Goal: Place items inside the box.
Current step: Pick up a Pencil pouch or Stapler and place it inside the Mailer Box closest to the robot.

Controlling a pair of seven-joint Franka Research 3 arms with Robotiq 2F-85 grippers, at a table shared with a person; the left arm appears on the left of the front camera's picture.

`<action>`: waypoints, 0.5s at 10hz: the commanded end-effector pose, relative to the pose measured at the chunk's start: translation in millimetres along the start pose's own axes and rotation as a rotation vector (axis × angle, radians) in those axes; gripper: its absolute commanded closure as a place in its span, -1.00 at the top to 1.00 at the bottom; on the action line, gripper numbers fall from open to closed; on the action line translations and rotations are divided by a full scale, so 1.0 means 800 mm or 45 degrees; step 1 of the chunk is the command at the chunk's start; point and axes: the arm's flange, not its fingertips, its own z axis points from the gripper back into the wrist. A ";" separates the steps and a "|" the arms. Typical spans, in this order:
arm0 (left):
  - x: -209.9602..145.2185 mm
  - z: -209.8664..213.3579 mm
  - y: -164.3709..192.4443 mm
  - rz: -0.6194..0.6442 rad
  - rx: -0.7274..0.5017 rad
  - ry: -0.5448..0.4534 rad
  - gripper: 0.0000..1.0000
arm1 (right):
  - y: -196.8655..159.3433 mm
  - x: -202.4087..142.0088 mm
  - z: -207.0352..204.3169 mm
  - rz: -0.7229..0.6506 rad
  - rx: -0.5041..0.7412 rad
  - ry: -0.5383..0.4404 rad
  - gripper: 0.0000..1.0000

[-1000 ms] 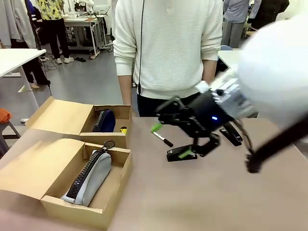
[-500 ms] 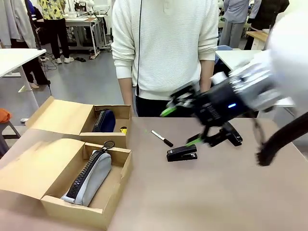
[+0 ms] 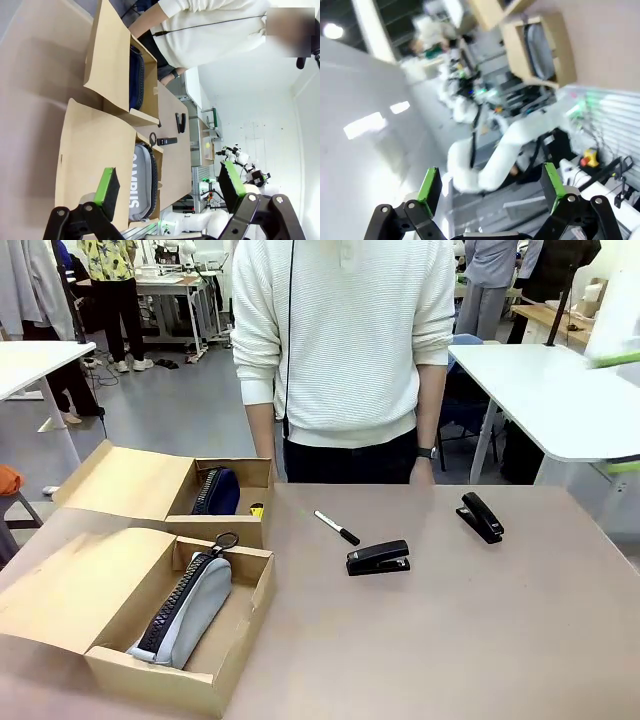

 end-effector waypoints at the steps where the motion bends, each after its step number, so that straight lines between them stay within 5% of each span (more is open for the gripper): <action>1: 0.001 0.000 0.000 -0.021 -0.020 -0.007 1.00 | -0.151 -0.006 0.043 0.025 0.172 0.070 1.00; 5: 0.001 0.000 0.000 -0.021 -0.020 -0.007 1.00 | -0.256 0.036 0.079 -0.004 0.157 0.076 1.00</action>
